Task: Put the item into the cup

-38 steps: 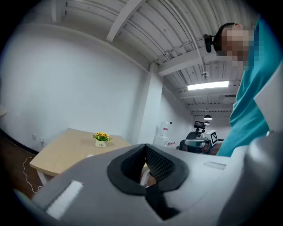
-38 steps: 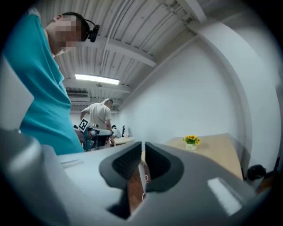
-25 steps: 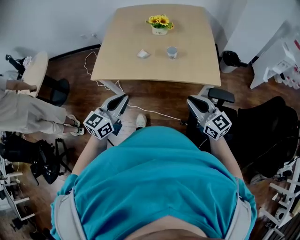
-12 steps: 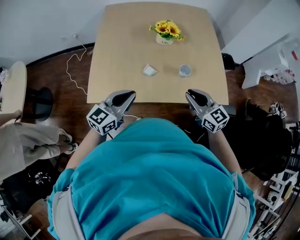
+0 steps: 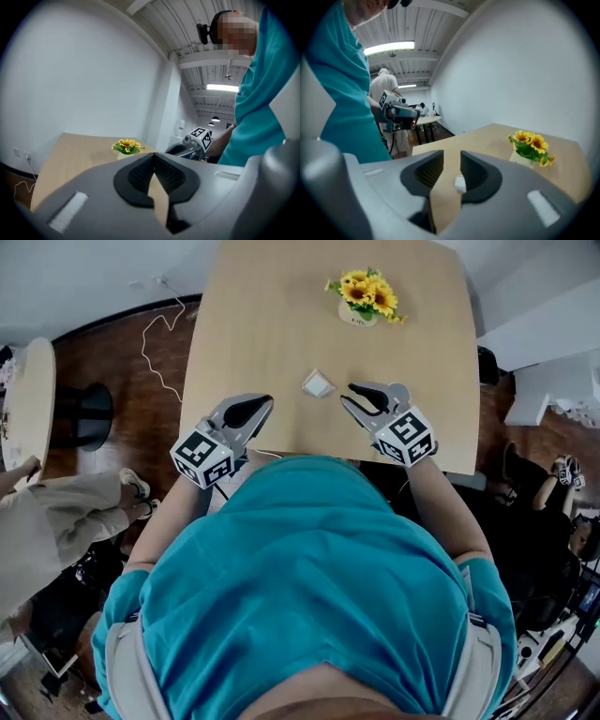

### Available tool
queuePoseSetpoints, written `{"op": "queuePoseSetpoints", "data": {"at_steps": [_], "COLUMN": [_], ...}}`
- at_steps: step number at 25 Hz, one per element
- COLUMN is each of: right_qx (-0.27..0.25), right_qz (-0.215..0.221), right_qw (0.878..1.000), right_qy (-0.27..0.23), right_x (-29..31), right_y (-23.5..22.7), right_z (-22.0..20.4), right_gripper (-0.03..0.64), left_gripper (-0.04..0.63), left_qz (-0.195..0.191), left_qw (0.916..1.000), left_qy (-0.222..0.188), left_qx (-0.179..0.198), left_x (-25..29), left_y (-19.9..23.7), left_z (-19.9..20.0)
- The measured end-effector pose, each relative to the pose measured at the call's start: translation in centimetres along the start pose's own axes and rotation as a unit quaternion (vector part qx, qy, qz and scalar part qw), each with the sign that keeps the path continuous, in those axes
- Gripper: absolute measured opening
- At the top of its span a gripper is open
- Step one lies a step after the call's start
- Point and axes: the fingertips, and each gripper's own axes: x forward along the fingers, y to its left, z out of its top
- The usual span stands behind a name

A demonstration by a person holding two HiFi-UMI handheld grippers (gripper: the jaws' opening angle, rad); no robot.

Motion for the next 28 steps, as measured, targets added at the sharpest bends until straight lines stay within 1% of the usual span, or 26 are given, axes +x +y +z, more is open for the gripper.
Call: {"op": "queuePoseSetpoints", "data": {"at_steps": [2, 5, 7, 9, 11, 13, 15, 17, 19, 20, 21, 22, 24, 26, 28], "right_qx": [-0.004, 0.000, -0.007, -0.016, -0.022, -0.031, -0.035, -0.031, -0.020, -0.006, 0.006, 0.010, 0.000, -0.014, -0.015], "right_qz": [0.034, 0.081, 0.107, 0.118, 0.113, 0.101, 0.091, 0.086, 0.090, 0.089, 0.082, 0.071, 0.056, 0.056, 0.049], "right_qw": [0.999, 0.995, 0.989, 0.980, 0.972, 0.964, 0.955, 0.944, 0.932, 0.925, 0.918, 0.914, 0.915, 0.919, 0.915], "right_qy": [0.024, 0.066, 0.105, 0.156, 0.205, 0.243, 0.279, 0.318, 0.350, 0.369, 0.388, 0.399, 0.398, 0.389, 0.401], "right_x": [1.9, 4.2, 6.0, 8.1, 9.9, 11.7, 13.1, 14.0, 14.6, 14.6, 14.5, 14.5, 15.2, 16.1, 16.1], "right_y": [-0.9, -1.4, -2.0, -2.8, -3.4, -3.8, -3.8, -3.5, -2.8, -2.6, -2.7, -3.1, -3.8, -3.7, -3.7], "right_z": [-1.1, -2.4, -3.6, -5.5, -7.3, -8.3, -9.1, -10.3, -11.7, -12.7, -13.7, -14.4, -14.6, -14.5, -15.0], "right_gripper": [0.104, 0.108, 0.137, 0.181, 0.187, 0.187, 0.189, 0.212, 0.221, 0.221, 0.221, 0.221, 0.221, 0.221, 0.221], "left_gripper": [0.005, 0.005, 0.005, 0.005, 0.005, 0.005, 0.005, 0.005, 0.005, 0.005, 0.005, 0.005, 0.005, 0.005, 0.005], "left_qz": [0.035, 0.084, 0.102, 0.111, 0.109, 0.102, 0.100, 0.100, 0.095, 0.092, 0.091, 0.092, 0.092, 0.093, 0.096], "left_qw": [0.9993, 0.9958, 0.9936, 0.9920, 0.9920, 0.9930, 0.9928, 0.9923, 0.9930, 0.9933, 0.9935, 0.9934, 0.9933, 0.9931, 0.9928], "left_qy": [0.001, -0.004, -0.007, -0.005, 0.005, 0.014, 0.011, 0.004, 0.004, 0.005, 0.005, 0.004, 0.002, 0.003, 0.003], "left_qx": [-0.012, -0.038, -0.047, -0.059, -0.063, -0.058, -0.065, -0.072, -0.071, -0.069, -0.068, -0.068, -0.070, -0.071, -0.072], "left_x": [0.9, 2.0, 2.7, 3.1, 3.1, 2.8, 2.3, 1.8, 1.4, 1.3, 1.2, 1.1, 0.7, 0.3, -0.3], "left_y": [0.6, 1.4, 1.7, 1.6, 1.2, 1.3, 1.9, 2.4, 2.5, 2.5, 2.5, 2.5, 2.4, 2.4, 2.4], "left_z": [0.1, 0.6, 0.8, 0.4, -0.3, -0.8, -0.9, -0.9, -1.2, -1.3, -1.4, -1.5, -1.6, -1.8, -1.9]}}
